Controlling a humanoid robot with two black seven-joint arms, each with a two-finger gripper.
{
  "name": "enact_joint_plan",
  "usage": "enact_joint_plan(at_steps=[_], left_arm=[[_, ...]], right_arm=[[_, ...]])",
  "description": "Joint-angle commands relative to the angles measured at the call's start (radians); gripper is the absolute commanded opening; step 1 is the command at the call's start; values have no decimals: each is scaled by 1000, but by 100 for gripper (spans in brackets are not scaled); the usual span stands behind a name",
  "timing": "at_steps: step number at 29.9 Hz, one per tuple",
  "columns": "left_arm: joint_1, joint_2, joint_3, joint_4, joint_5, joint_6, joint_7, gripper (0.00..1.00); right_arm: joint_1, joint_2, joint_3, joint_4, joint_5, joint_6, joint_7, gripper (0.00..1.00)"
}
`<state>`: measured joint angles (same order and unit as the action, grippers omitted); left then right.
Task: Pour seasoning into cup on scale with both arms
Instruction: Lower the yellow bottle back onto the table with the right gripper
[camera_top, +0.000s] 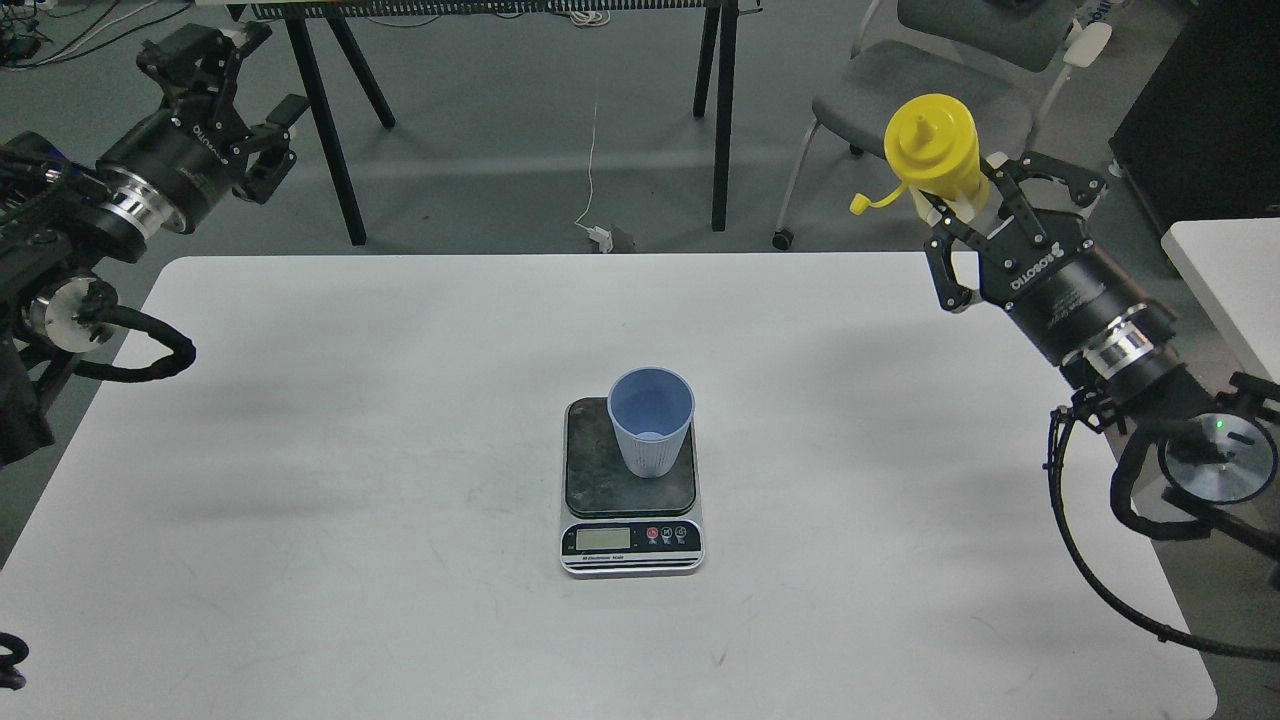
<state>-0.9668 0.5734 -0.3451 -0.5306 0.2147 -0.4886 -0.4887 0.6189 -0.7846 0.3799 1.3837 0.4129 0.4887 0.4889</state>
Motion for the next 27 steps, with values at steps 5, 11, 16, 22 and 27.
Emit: enact_joint_plan(at_steps=[5, 11, 16, 22, 27], left_arm=[[0, -21, 3, 0, 2, 0, 0, 73], [2, -26, 6, 0, 2, 0, 0, 73], [2, -23, 12, 0, 2, 0, 0, 75], [0, -26, 14, 0, 2, 0, 0, 75], [0, -32, 14, 0, 2, 0, 0, 75]], right_arm=[[-358, 129, 230, 66, 30, 0, 0, 38], [-522, 258, 344, 49, 3, 0, 0, 38], [-536, 310, 361, -34, -3, 0, 0, 38], [-518, 387, 382, -169, -3, 0, 0, 38], [-508, 433, 381, -226, -3, 0, 0, 38]])
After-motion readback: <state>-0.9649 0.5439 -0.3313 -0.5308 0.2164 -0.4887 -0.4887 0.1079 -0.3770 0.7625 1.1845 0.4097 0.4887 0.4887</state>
